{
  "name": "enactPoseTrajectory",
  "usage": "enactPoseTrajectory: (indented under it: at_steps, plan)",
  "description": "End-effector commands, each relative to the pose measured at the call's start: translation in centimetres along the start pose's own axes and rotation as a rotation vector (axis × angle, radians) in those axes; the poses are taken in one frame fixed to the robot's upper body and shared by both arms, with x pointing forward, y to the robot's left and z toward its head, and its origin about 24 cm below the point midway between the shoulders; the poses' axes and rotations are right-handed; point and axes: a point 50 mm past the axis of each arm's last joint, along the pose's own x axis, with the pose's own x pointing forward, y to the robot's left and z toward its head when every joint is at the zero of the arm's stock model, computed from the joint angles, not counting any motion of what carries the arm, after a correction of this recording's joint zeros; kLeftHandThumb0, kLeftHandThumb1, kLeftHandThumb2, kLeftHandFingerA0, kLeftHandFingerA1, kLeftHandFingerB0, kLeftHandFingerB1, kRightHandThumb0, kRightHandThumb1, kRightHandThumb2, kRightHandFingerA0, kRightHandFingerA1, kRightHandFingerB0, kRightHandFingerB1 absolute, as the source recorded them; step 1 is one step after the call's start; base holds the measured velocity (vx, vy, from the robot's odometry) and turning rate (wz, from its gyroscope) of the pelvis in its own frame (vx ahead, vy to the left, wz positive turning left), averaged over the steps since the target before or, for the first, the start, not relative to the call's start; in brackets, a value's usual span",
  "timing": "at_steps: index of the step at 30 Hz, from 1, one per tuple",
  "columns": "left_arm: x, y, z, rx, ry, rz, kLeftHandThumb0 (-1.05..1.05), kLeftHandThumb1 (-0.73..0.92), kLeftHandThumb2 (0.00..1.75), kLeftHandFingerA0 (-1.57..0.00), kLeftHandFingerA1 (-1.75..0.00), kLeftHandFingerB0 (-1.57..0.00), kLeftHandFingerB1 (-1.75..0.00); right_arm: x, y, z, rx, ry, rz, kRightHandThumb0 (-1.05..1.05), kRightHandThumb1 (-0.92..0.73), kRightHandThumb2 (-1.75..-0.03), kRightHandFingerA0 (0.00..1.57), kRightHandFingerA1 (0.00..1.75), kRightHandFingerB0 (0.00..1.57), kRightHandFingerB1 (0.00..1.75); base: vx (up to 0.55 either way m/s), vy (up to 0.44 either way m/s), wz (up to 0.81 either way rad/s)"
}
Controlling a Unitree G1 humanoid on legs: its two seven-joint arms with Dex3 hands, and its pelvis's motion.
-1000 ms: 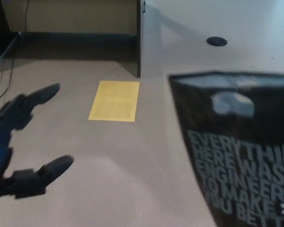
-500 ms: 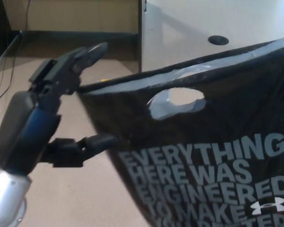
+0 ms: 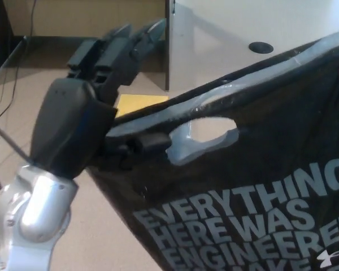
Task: A person is holding a plastic bag and the robot extends its left hand to grab the bag by hooking its thumb into the holes at the top and brings its hand down by its side. Then it extends its arm again to hand the plastic bag back to the person.
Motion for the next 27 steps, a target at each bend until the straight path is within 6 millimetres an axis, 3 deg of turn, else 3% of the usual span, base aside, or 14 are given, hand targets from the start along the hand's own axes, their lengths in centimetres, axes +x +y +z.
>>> enactPoseTrajectory:
  at_steps: [1, 3, 5, 6, 7, 11, 16, 19, 20, 22, 23, 24, 25, 27]
  plan:
    - [0.9, -0.8, -0.3, 0.059, 0.041, 0.013, -0.60, 0.38, 0.75, -0.03, -0.30, -0.07, -0.23, -0.1, -0.6, -0.2, -0.024, -0.002, -0.018, -0.25, -0.67, -0.60, 0.59, 0.43, 0.43, 0.37, 0.00, 0.000, 0.00]
    - [1.2, -1.1, -0.2, 0.063, 0.047, 0.013, -0.58, 0.46, 0.55, -0.07, -0.28, -0.06, -0.24, 0.0, -0.7, 0.0, -0.030, -0.004, -0.018, -0.25, -0.67, -0.60, 0.58, 0.43, 0.43, 0.37, 0.00, 0.000, 0.00]
    - [1.3, -1.4, -0.3, 0.057, 0.066, 0.007, -0.59, 0.47, 0.55, -0.06, -0.29, -0.04, -0.26, 0.0, -0.6, 0.0, -0.026, -0.008, -0.016, -0.24, -0.67, -0.60, 0.58, 0.43, 0.43, 0.37, 0.00, 0.000, 0.00]
    - [1.4, -1.9, -0.4, 0.050, 0.078, 0.004, -0.62, 0.40, 0.74, -0.07, -0.28, -0.08, -0.20, -0.1, -0.5, -0.1, -0.016, -0.003, -0.010, -0.24, -0.68, -0.60, 0.58, 0.43, 0.42, 0.37, 0.00, 0.000, 0.00]
    - [1.4, -2.2, -0.4, 0.054, 0.081, 0.001, -0.59, 0.47, 0.55, -0.08, -0.30, -0.04, -0.25, -0.1, -0.5, -0.1, -0.013, 0.001, -0.008, -0.24, -0.68, -0.60, 0.57, 0.42, 0.41, 0.37, 0.00, 0.000, 0.00]
    - [1.7, -2.9, -0.5, 0.057, 0.091, -0.012, -0.69, 0.44, 0.72, -0.06, -0.38, -0.14, -0.17, -0.1, -0.6, -0.1, -0.018, -0.004, -0.011, -0.23, -0.68, -0.60, 0.58, 0.43, 0.42, 0.37, 0.00, 0.000, 0.00]
    - [2.2, -3.4, -0.5, 0.065, 0.081, -0.003, -0.58, 0.42, 0.56, -0.10, -0.32, -0.09, -0.22, 0.3, -0.7, 0.3, -0.006, -0.011, -0.016, -0.24, -0.68, -0.60, 0.58, 0.43, 0.42, 0.37, 0.00, 0.000, 0.00]
    - [2.5, -3.5, -0.5, 0.055, 0.094, 0.021, -0.64, 0.39, 0.70, -0.03, -0.37, -0.07, -0.28, 0.2, -0.6, 0.2, -0.006, -0.013, -0.022, -0.24, -0.67, -0.60, 0.58, 0.44, 0.44, 0.38, 0.00, 0.000, 0.00]
    - [2.6, -3.5, -0.5, 0.046, 0.098, 0.040, -0.32, 0.27, 0.86, 0.00, -0.49, 0.00, -0.48, 0.1, -0.5, 0.1, -0.003, -0.014, -0.020, -0.24, -0.67, -0.60, 0.58, 0.44, 0.43, 0.38, 0.00, 0.000, 0.00]
    - [3.4, -3.0, -0.7, 0.052, 0.076, 0.107, -0.31, 0.28, 0.86, 0.00, -0.48, 0.00, -0.48, 0.5, -0.9, 0.5, 0.007, -0.017, -0.023, -0.25, -0.67, -0.60, 0.57, 0.43, 0.43, 0.37, 0.00, 0.000, 0.00]
    - [3.8, -2.8, -0.7, 0.056, 0.069, 0.130, -0.58, 0.41, 0.67, -0.16, -0.40, -0.08, -0.34, 0.7, -1.0, 0.7, 0.012, -0.018, -0.030, -0.24, -0.67, -0.60, 0.57, 0.43, 0.43, 0.38, 0.00, 0.000, 0.00]
    - [4.1, -2.7, -0.7, 0.054, 0.068, 0.144, -0.30, 0.30, 0.86, -0.01, -0.48, 0.00, -0.49, 0.8, -1.1, 0.8, 0.017, -0.023, -0.035, -0.24, -0.67, -0.60, 0.58, 0.44, 0.44, 0.38, 0.00, 0.000, 0.00]
    - [4.4, -2.6, -0.7, 0.051, 0.067, 0.159, -0.57, 0.41, 0.66, -0.15, -0.38, -0.08, -0.34, 0.8, -1.1, 0.9, 0.017, -0.027, -0.037, -0.24, -0.67, -0.60, 0.60, 0.45, 0.44, 0.38, 0.00, 0.000, 0.00]
    - [4.6, -2.4, -0.6, 0.046, 0.063, 0.180, -0.54, 0.41, 0.65, -0.16, -0.38, -0.10, -0.34, 0.7, -1.1, 0.8, 0.014, -0.029, -0.036, -0.23, -0.66, -0.59, 0.60, 0.45, 0.45, 0.38, 0.00, 0.000, 0.00]
